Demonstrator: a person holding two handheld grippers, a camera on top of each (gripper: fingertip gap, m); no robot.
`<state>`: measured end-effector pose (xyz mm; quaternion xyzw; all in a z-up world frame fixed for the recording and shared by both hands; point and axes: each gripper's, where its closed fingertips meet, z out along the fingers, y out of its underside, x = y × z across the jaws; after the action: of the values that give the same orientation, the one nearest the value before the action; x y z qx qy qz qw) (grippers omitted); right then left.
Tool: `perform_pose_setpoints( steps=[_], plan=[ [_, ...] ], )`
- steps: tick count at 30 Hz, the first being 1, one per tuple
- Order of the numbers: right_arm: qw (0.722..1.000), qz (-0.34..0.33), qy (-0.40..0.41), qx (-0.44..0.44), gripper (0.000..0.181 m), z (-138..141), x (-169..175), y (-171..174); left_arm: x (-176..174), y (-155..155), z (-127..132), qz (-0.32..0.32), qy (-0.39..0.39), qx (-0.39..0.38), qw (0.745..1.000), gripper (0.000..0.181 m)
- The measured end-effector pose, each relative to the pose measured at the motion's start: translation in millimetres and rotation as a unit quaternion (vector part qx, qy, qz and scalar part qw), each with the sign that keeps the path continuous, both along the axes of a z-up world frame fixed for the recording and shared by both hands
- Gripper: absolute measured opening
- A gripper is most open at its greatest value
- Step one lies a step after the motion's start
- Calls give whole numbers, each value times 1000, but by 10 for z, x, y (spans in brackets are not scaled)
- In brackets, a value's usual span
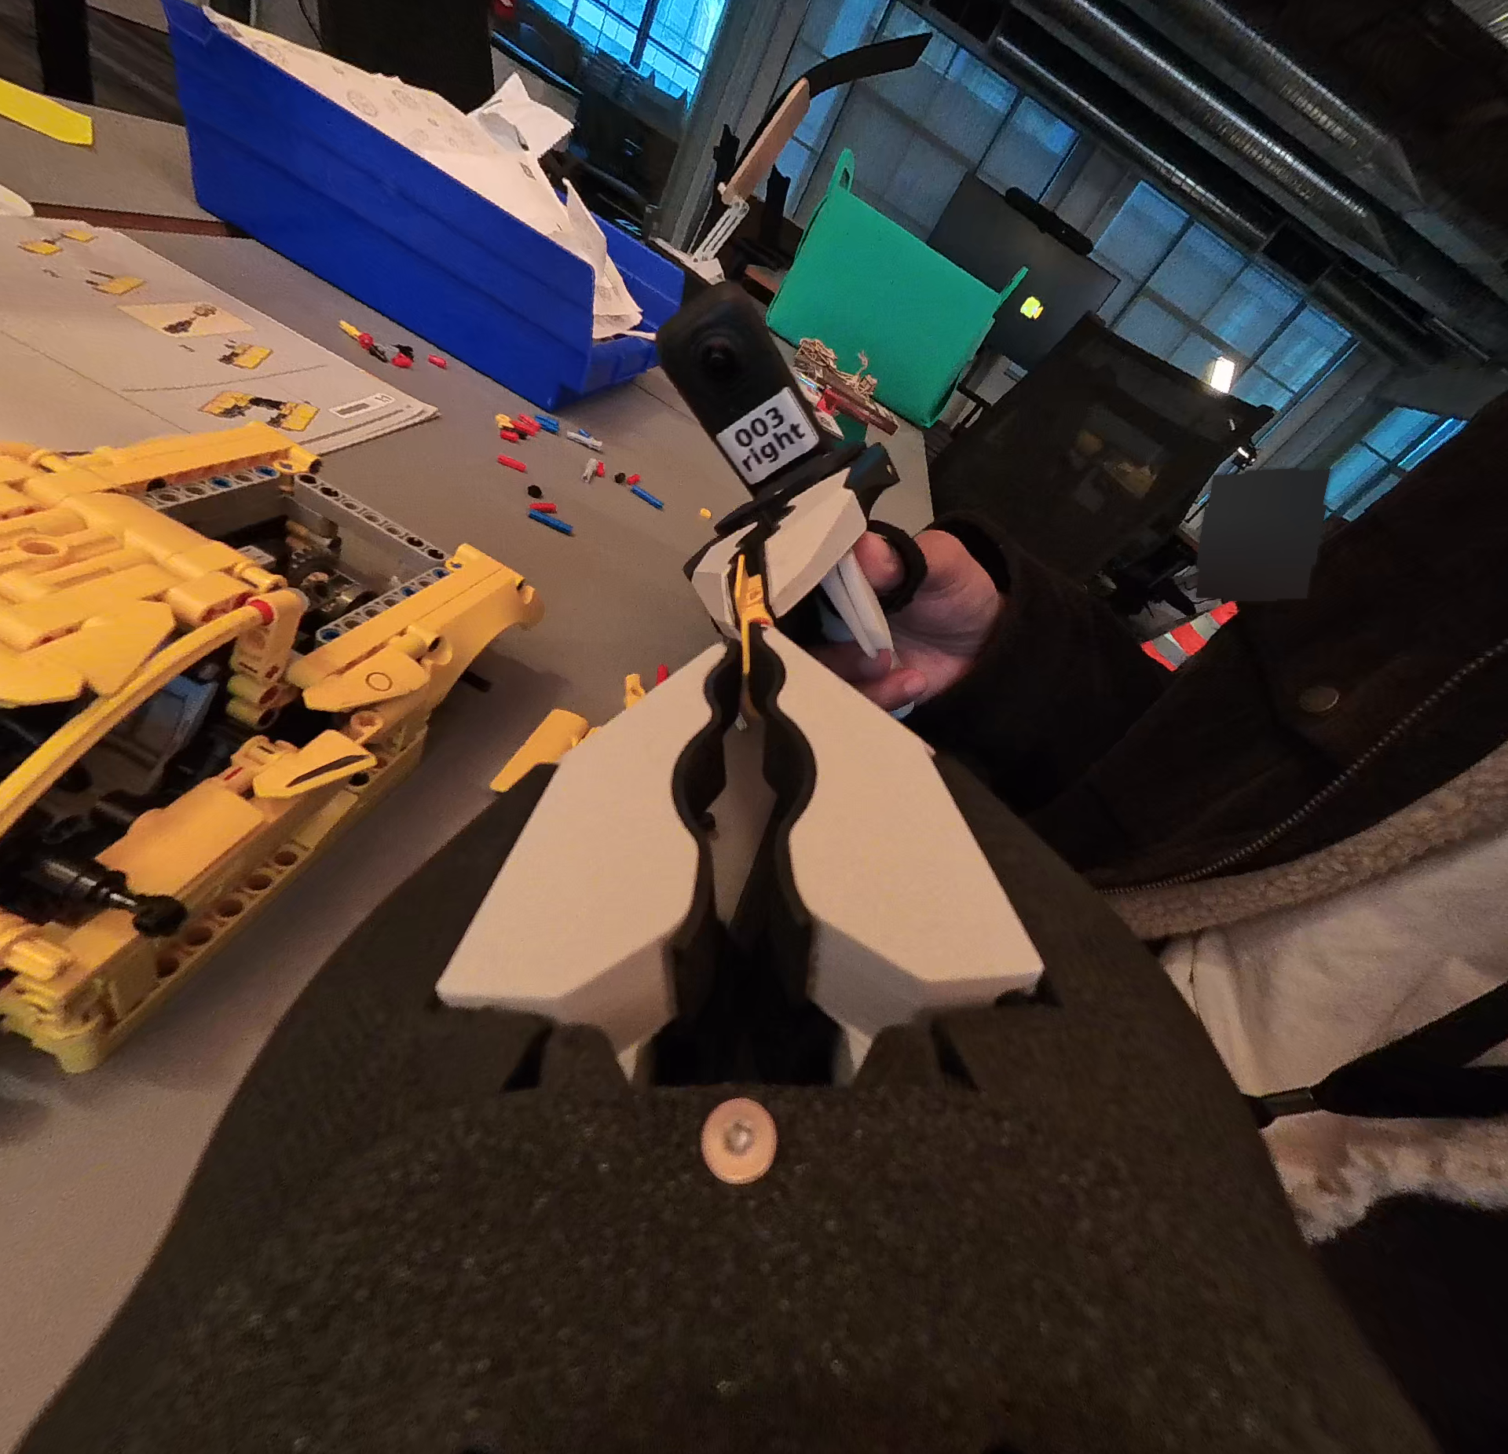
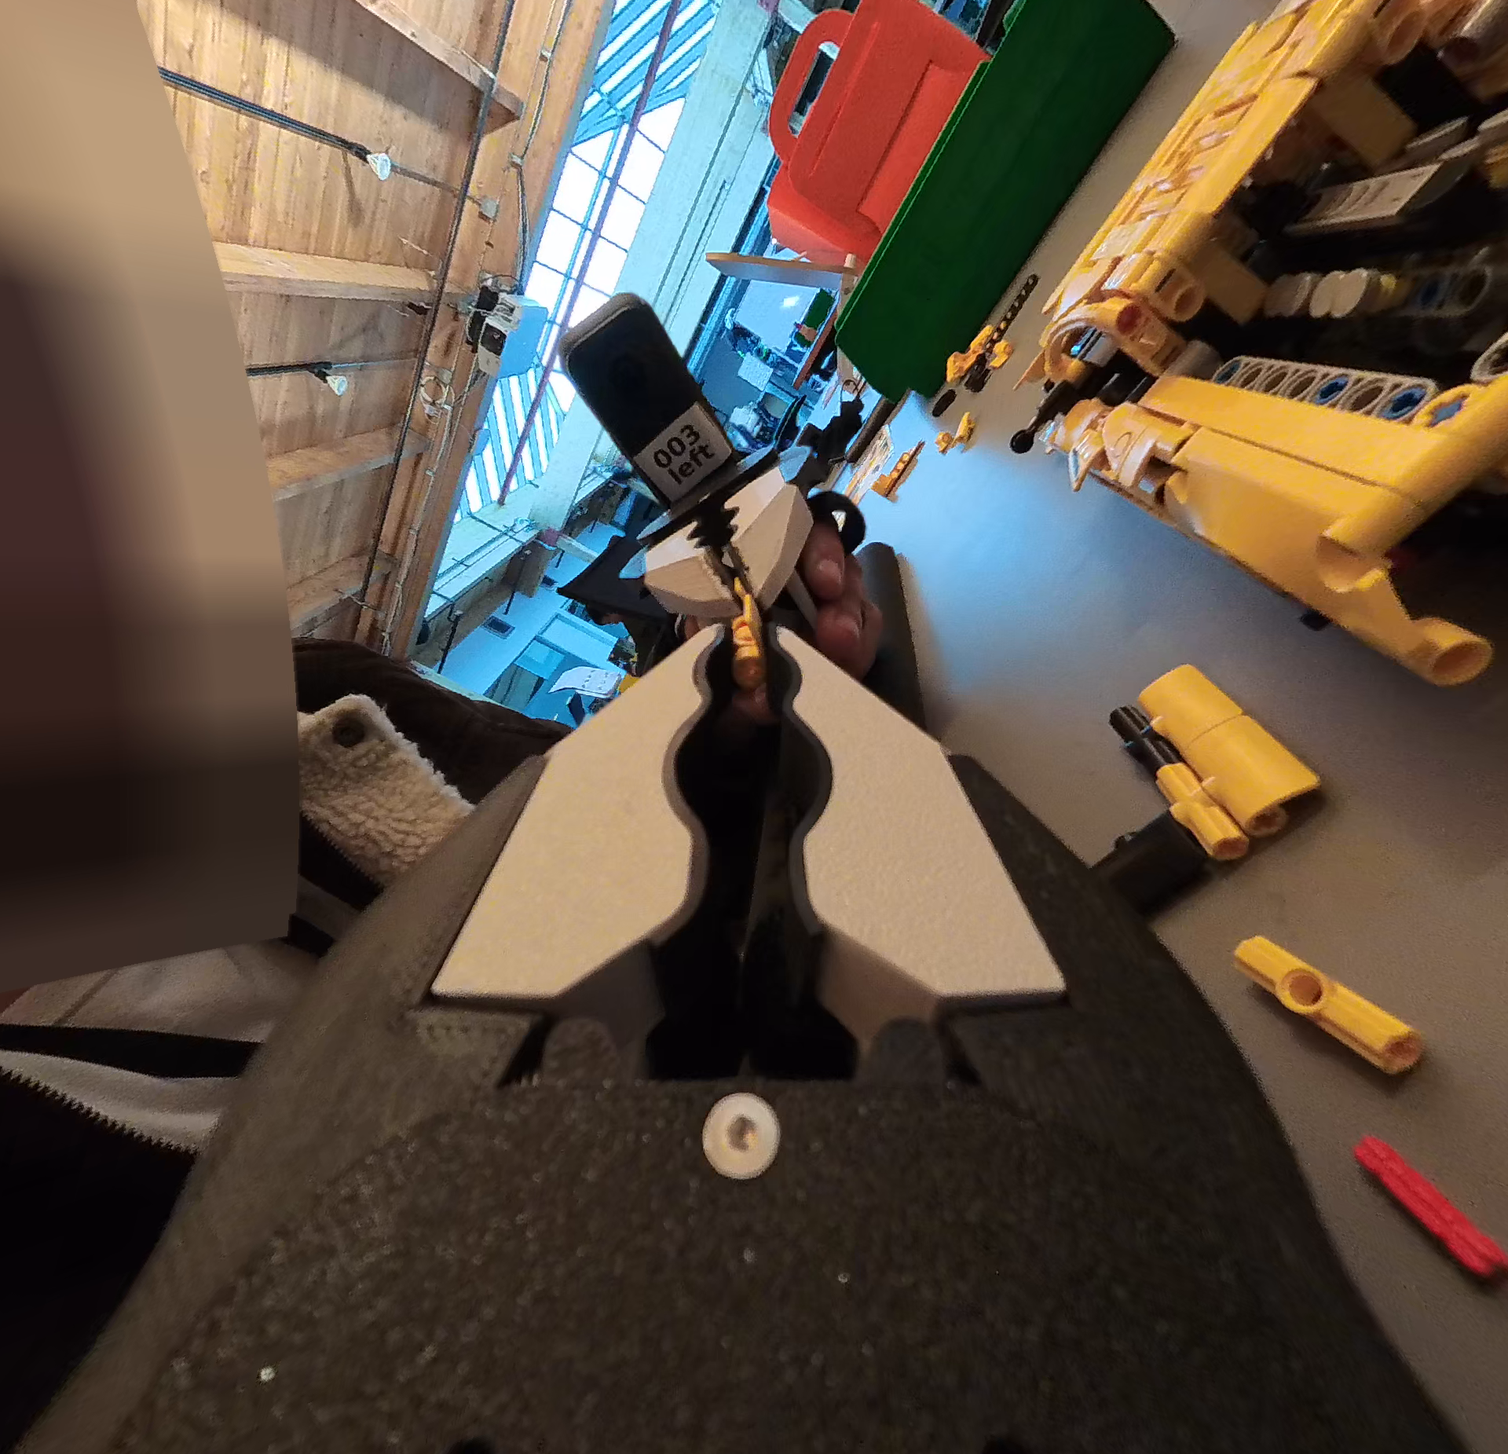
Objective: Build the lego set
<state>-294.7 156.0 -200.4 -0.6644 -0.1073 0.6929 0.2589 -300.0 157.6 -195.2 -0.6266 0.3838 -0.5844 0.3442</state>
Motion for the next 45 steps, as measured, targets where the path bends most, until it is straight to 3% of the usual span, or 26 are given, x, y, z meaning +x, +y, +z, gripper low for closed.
perform_pose_setpoints(
  steps=[45],
  plan=[
    [1000, 20, -4, -4, 7, -3, -35, -62, 80, -69, -5, -11, 3, 7, 1000, 1]
  ],
)
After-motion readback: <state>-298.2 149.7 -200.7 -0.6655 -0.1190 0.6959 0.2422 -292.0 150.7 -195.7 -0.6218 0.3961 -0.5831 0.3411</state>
